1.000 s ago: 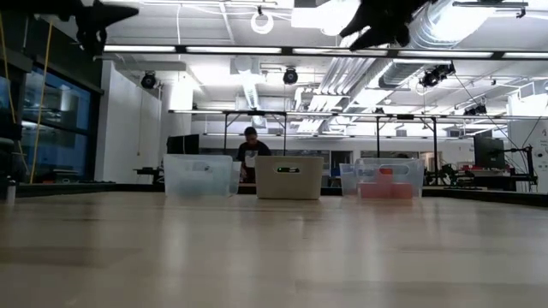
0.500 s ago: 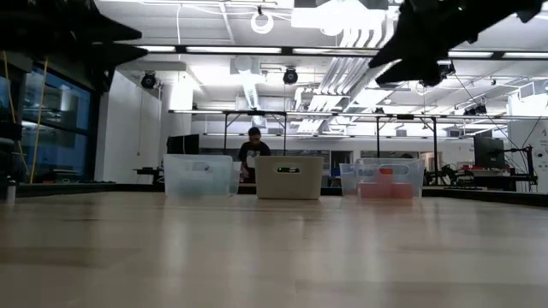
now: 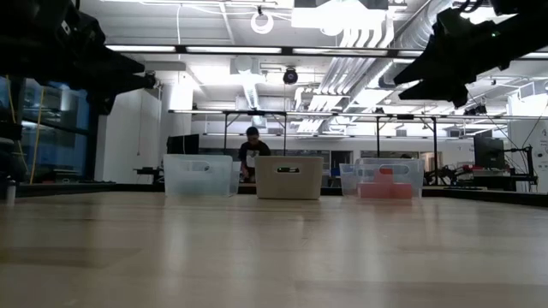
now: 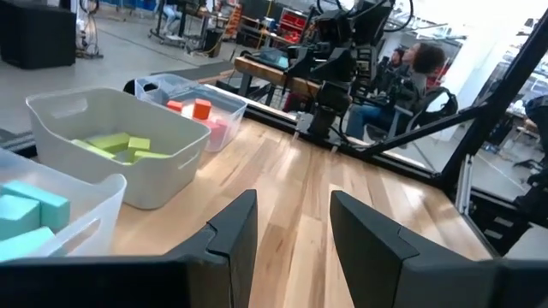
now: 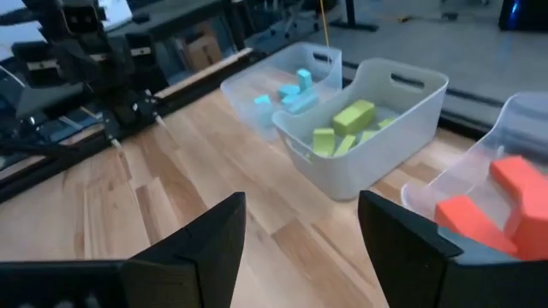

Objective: Sort & place blocks by color
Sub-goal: Return to Home Position

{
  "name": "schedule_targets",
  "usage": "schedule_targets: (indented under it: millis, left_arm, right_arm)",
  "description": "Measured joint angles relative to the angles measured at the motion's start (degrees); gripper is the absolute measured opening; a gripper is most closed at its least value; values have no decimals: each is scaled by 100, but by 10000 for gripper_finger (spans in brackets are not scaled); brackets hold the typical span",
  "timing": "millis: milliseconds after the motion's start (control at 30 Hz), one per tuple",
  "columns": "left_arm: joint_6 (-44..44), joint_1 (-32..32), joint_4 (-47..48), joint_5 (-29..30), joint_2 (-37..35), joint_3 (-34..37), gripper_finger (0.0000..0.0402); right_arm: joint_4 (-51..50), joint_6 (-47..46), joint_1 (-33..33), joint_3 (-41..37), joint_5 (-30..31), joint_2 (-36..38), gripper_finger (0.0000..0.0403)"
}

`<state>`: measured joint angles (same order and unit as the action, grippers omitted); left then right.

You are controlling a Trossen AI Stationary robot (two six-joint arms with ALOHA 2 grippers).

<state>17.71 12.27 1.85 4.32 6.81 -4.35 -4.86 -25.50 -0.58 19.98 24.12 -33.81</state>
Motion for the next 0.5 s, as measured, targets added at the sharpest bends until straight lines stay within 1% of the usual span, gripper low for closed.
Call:
schedule_targets:
  millis: [200,400,500]
  left_arm:
    - [-332,0,17,0,0,2,127]
    - [-483,0,-105,0,0,271,127]
    - [-485,4,-327,-17,9,373,127]
  right_arm:
    - [-2,243,0,-328,103,695,217]
    - [0,-150,0,-1054,105,1521,217]
    - [92,-137,0,-1258,92,1951,217]
